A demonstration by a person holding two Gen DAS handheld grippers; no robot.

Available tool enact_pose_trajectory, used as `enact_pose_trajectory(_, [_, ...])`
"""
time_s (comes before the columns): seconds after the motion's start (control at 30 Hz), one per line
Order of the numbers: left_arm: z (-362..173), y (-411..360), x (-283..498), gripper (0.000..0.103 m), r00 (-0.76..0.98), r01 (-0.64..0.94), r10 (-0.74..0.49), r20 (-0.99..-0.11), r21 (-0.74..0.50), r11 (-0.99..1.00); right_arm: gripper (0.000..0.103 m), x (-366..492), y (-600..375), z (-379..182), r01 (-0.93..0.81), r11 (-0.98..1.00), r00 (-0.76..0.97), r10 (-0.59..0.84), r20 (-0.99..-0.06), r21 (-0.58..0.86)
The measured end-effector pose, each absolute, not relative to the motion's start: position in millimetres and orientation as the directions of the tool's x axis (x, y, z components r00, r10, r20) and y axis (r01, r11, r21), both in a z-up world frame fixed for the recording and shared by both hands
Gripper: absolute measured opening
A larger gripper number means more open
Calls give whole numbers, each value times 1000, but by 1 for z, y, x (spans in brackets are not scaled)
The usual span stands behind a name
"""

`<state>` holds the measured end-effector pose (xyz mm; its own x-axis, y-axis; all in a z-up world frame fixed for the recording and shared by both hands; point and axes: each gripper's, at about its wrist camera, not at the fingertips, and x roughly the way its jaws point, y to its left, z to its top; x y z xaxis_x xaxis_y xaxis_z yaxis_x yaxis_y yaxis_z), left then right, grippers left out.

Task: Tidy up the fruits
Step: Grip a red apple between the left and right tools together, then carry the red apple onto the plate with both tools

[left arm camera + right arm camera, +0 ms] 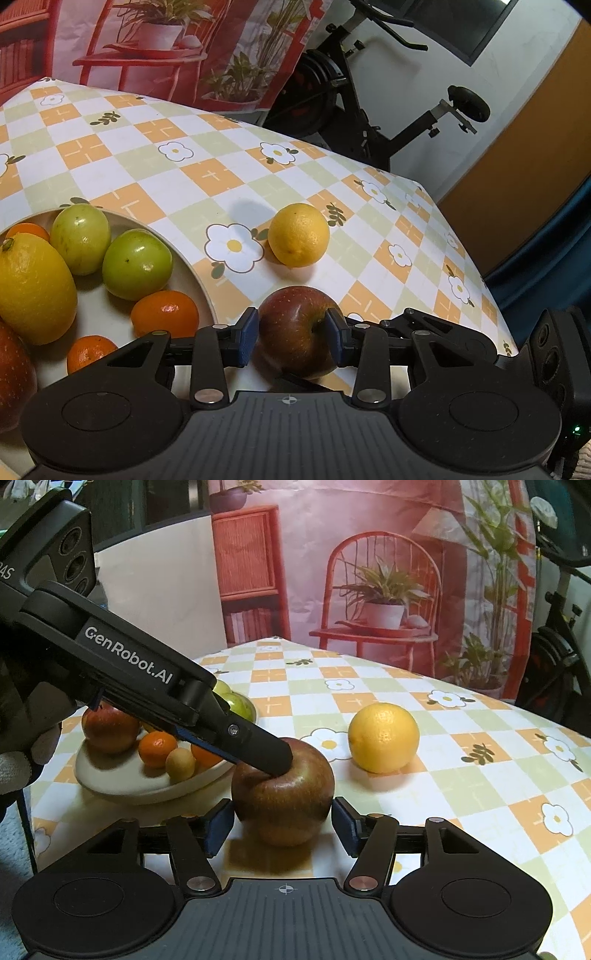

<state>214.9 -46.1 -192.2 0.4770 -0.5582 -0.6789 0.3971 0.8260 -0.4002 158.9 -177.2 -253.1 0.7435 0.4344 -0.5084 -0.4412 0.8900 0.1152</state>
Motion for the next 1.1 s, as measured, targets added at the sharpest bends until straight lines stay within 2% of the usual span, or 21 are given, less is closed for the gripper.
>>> enact_pose_trajectory(0.5, [-162,-15,194,41,514,391,-542,-665,-381,838,54,150,-165,-227,-523,841,722,525,-451,142])
enact_pose_trajectory(1.1, [-156,63,153,41,583,191,-411,-701,-373,908,54,153,-86,-215,-729,669,533,688,-492,145])
